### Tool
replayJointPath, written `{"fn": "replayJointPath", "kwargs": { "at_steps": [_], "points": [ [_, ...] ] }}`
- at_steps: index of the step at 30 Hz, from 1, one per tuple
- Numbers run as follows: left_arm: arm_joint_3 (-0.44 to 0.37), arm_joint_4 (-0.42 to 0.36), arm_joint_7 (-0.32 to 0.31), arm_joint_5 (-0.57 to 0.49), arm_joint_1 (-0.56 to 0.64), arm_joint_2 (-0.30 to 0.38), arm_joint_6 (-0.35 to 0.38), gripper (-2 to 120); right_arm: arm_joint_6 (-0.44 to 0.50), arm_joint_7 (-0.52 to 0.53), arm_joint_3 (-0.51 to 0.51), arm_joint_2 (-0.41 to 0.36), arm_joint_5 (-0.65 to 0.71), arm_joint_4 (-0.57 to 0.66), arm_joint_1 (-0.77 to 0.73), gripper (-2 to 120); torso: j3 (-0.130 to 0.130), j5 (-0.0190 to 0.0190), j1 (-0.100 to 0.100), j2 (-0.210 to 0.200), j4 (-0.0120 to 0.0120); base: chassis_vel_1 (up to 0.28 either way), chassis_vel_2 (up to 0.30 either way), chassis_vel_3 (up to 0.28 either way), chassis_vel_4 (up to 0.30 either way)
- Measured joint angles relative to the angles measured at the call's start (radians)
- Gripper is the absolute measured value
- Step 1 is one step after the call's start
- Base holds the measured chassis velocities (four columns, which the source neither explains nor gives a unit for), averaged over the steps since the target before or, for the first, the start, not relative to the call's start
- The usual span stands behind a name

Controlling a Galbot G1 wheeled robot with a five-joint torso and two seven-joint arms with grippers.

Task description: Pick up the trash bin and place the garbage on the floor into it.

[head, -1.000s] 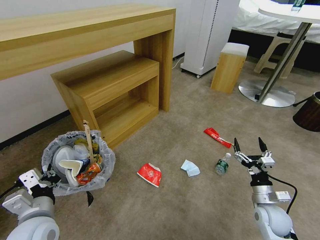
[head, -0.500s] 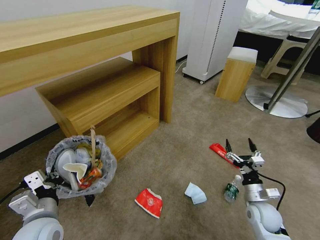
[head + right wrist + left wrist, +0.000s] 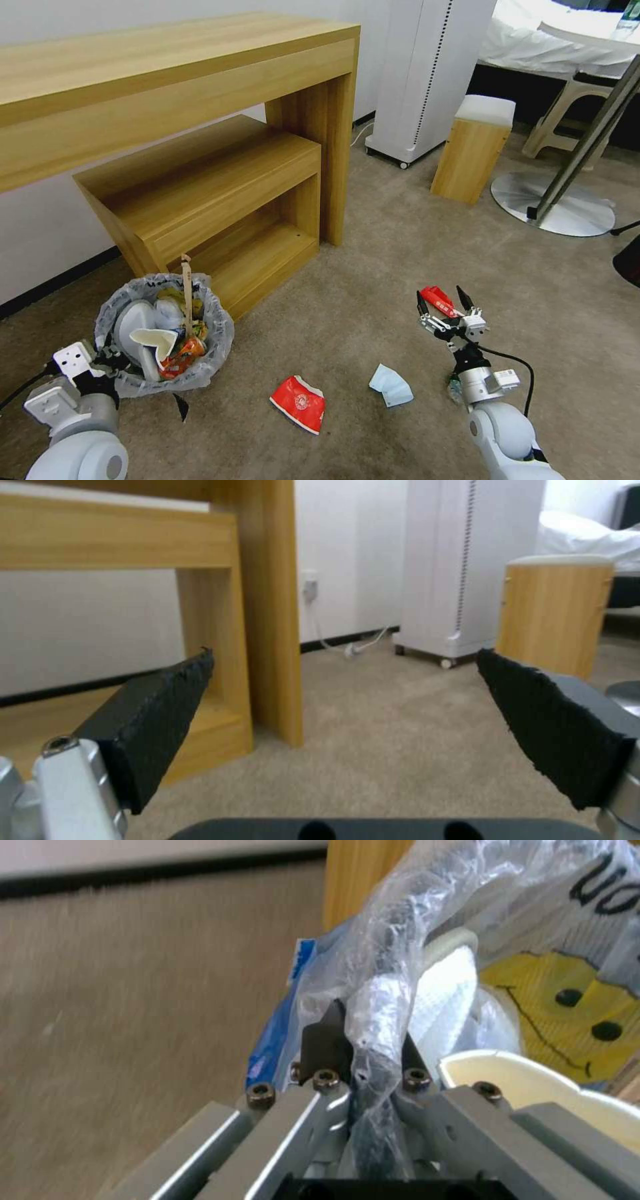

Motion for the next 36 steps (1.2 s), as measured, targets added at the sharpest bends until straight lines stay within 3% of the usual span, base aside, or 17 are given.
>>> {"fn": "replayJointPath", "kwargs": {
  "at_steps": [3,9,11,16,19,27,36],
  "points": [
    [-0.04,0.015,-0.019,-0.088,0.02,0.052,0.089,1,-0.008,-0.054,0.005,-0.008,-0.019,-0.009,0.002,100,0.0,0.0,0.0,0.0,0.0003,0.0,0.0,0.0,0.0],
    [-0.097,0.012,-0.061,-0.255,0.029,0.102,0.149,1,-0.021,-0.082,-0.005,-0.007,-0.075,-0.033,0.013,100,0.0,-0.0002,0.0,0.0,0.0002,0.0,0.0,0.0,0.0],
    [-0.114,0.003,-0.077,-0.334,0.028,0.104,0.168,1,-0.039,-0.102,-0.021,-0.008,-0.113,-0.051,0.025,100,0.0,-0.0001,0.0,0.0,0.0003,0.0,0.0,0.0,0.0],
    [-0.126,0.003,-0.092,-0.391,0.022,0.093,0.179,1,-0.064,-0.149,-0.058,-0.012,-0.141,-0.087,0.051,100,0.0,-0.0003,0.0,0.0,0.0,0.0,0.0,0.0,0.0],
    [-0.133,0.003,-0.113,-0.442,0.021,0.069,0.187,1,-0.162,-0.182,-0.151,-0.022,-0.111,-0.151,0.106,100,0.0,-0.0002,0.0,0.0,0.0002,0.0,0.0,0.0,0.0],
    [-0.11,0.002,-0.111,-0.408,0.019,0.034,0.179,1,-0.281,-0.321,-0.342,-0.008,-0.095,-0.257,0.22,100,0.0,-0.0001,0.0,0.0,0.0004,0.0,0.0,0.0,0.0],
    [-0.101,-0.004,-0.105,-0.368,0.015,0.024,0.165,1,-0.462,-0.425,-0.398,-0.003,-0.199,-0.276,0.247,100,0.0,-0.0002,0.0,0.0,0.0002,0.0,0.0,0.0,0.0]
  ]
}}
